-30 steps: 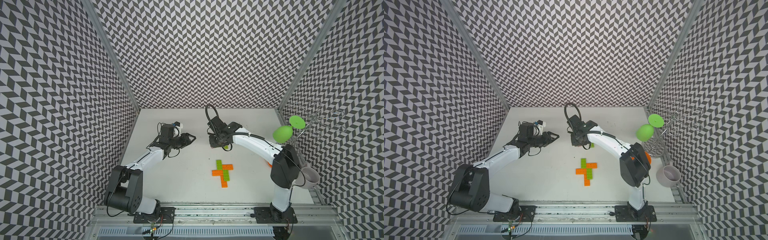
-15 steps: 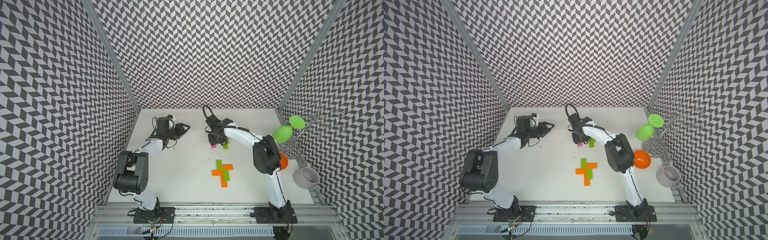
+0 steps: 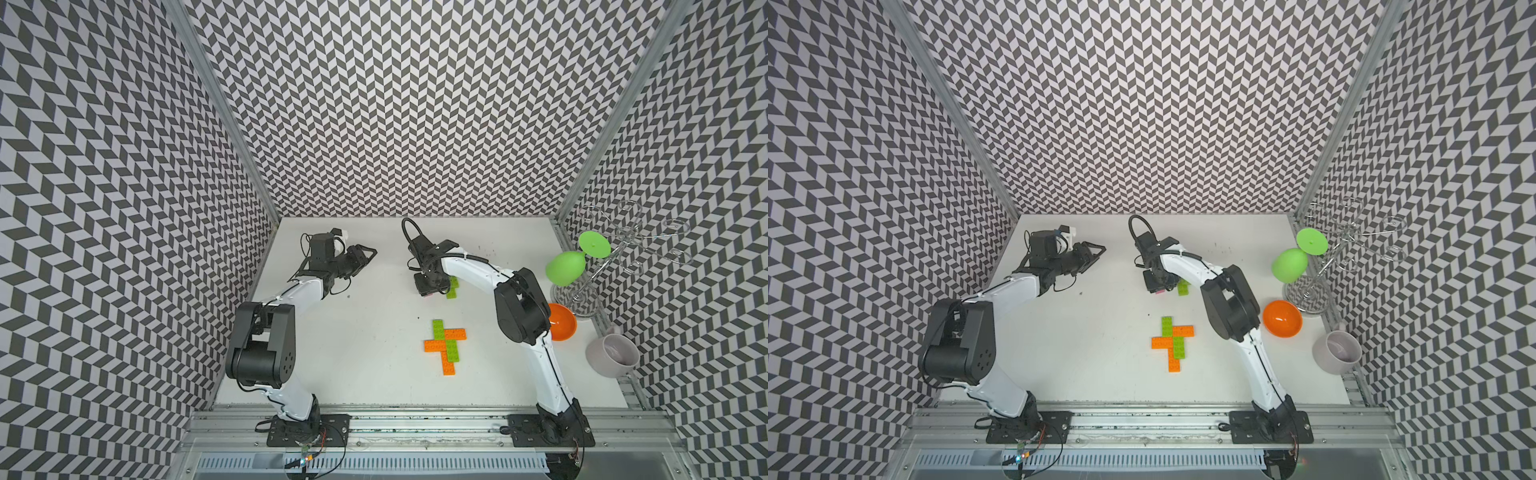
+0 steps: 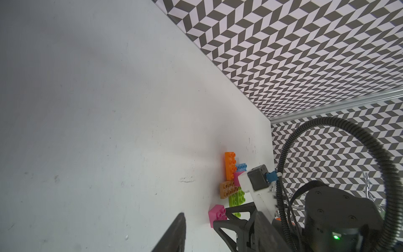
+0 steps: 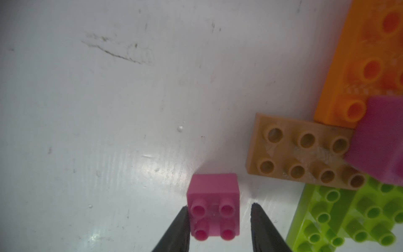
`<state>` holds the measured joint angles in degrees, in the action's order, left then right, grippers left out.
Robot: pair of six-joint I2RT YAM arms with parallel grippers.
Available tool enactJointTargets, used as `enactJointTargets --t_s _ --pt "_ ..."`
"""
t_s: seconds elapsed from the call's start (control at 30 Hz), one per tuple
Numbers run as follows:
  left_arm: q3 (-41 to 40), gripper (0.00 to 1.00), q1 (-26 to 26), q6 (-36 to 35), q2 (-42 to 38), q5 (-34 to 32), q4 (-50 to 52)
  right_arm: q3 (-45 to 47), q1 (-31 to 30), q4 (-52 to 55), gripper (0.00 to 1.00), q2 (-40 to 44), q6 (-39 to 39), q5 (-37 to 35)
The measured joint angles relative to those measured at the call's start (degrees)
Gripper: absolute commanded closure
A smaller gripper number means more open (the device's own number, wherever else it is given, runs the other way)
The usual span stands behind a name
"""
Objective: Assemble a small pinwheel with lego
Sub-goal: Pick up the lego brick from the center of the board.
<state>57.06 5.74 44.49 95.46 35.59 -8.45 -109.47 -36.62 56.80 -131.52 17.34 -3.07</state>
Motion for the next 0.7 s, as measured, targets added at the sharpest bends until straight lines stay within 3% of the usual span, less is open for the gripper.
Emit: enactJointTargets --t_s 0.7 --pt "0.0 0.49 -0.2 0.0 0.0 0.2 -0.1 -3.0 0.0 1.6 0.60 -1.4 0.0 0.0"
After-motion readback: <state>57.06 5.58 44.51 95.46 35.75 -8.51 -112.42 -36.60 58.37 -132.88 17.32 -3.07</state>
